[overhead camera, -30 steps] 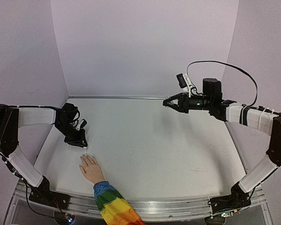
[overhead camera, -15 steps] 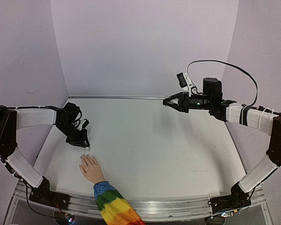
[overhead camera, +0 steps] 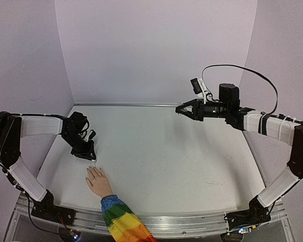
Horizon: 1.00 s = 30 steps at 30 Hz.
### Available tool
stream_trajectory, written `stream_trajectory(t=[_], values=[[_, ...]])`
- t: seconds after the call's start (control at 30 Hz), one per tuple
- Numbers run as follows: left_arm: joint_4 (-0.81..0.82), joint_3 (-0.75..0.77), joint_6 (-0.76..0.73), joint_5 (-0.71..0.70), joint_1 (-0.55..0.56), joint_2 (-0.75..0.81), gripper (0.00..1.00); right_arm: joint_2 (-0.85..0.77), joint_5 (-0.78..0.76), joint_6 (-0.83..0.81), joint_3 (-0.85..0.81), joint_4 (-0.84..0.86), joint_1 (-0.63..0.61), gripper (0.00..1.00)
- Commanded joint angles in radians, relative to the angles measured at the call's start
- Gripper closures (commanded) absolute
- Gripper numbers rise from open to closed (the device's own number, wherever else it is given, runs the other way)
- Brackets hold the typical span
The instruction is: Paint the nails
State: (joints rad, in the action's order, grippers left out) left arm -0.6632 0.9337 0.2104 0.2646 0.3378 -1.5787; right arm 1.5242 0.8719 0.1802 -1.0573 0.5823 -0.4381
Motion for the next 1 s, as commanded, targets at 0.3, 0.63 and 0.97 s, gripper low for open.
stream_trajectory(t=[0.3,0.63,0.97], values=[[-0.005,-0.007,0.009,-0.016,0.000,-0.014,1.00,-0.009,0.032,0.008,-0.009,0.070,0.004,1.00],[-0.005,0.007,0.004,-0.024,0.001,-0.030,1.00,-0.012,0.029,0.010,-0.006,0.070,0.003,1.00],[0.000,0.019,0.003,-0.036,0.000,-0.039,1.00,0.002,0.035,0.011,-0.018,0.070,0.003,1.00]])
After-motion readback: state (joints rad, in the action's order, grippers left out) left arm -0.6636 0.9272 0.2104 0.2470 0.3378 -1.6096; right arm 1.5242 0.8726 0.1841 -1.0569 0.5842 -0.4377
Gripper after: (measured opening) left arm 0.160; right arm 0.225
